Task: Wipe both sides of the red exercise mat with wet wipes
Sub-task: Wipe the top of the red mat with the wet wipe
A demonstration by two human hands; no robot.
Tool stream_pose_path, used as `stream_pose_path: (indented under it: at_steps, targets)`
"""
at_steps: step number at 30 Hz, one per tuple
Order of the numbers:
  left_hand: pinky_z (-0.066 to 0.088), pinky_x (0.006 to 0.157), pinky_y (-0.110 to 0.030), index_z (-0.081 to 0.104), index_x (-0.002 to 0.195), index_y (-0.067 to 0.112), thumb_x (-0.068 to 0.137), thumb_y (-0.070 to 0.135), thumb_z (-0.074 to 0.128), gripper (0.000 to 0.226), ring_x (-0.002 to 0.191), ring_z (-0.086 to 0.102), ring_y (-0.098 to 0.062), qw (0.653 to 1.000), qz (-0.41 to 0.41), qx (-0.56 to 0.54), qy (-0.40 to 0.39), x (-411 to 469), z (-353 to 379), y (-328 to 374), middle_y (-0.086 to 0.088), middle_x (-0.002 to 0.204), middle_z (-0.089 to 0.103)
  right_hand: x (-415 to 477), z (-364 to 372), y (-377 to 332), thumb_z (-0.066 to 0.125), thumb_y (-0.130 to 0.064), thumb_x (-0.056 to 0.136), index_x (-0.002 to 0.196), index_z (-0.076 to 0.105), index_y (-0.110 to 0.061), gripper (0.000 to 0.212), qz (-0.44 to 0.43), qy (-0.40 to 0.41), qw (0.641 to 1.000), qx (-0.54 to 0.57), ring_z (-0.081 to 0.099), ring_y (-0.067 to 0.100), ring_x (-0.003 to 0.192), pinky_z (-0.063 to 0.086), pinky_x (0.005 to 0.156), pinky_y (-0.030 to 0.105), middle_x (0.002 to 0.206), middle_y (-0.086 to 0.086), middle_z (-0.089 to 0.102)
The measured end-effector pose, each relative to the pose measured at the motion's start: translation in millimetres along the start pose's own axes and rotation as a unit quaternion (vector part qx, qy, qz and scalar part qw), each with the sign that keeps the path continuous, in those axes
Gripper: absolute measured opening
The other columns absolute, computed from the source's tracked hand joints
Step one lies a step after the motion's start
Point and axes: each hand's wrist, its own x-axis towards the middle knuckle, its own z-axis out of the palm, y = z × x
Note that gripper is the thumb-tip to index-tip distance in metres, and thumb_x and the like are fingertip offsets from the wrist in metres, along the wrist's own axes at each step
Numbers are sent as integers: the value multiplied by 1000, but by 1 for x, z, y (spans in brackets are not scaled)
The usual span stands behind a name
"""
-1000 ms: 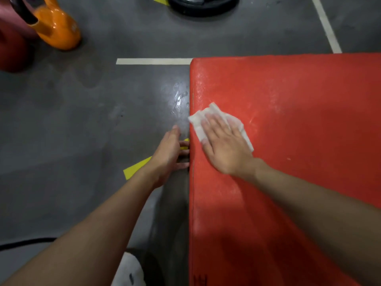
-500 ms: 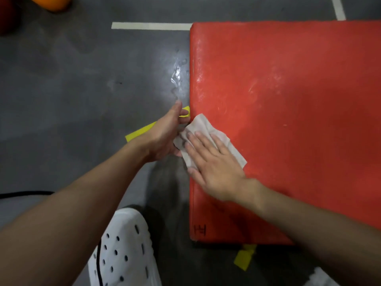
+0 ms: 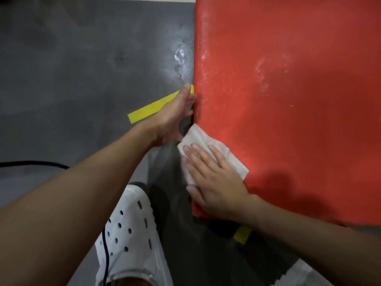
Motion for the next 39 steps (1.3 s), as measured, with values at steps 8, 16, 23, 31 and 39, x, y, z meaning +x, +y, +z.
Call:
stream_pose_path:
  at_steps: [8, 16, 23, 31, 39]
  targets:
    - [44, 85, -26, 68, 91, 12, 99, 42, 41, 41, 90, 58, -13, 945, 167, 262, 101, 15, 11, 2, 2, 96, 65, -28, -4, 25, 39, -43, 102, 152, 38, -16, 57, -137, -14, 989, 48, 11, 22, 153, 16, 122, 48, 163, 6, 22]
    - [33, 110, -44, 58, 126, 1, 87, 0, 50, 40, 126, 45, -37, 781, 330, 519, 108, 45, 42, 8, -20, 133, 48, -13, -14, 78, 35, -45, 101, 155, 30, -17, 61, 95, 15, 995, -26, 11, 24, 153, 14, 122, 49, 164, 7, 19]
    - [29, 111, -42, 49, 135, 9, 84, 7, 47, 51, 128, 39, -34, 756, 289, 573, 127, 77, 74, 41, -15, 136, 45, 9, -25, 151, 20, -46, 100, 157, 22, -20, 63, 282, 6, 959, -28, 4, 25, 153, 2, 122, 50, 166, 8, 12]
    - [34, 109, -44, 54, 132, 15, 96, 24, 43, 39, 130, 41, -33, 795, 229, 525, 202, 115, 67, 86, -12, 140, 47, 57, -42, 263, 12, -46, 98, 158, 10, -20, 65, 472, 30, 881, 31, -4, 27, 153, -9, 120, 51, 166, 9, 2]
    - [41, 101, -45, 55, 111, 11, 100, 38, 30, 39, 114, 52, -38, 885, 196, 373, 199, 123, 54, 117, -19, 118, 61, 134, -43, 176, 16, -42, 105, 158, 1, -12, 63, 282, -15, 959, -11, -9, 33, 152, -9, 120, 51, 166, 14, -1]
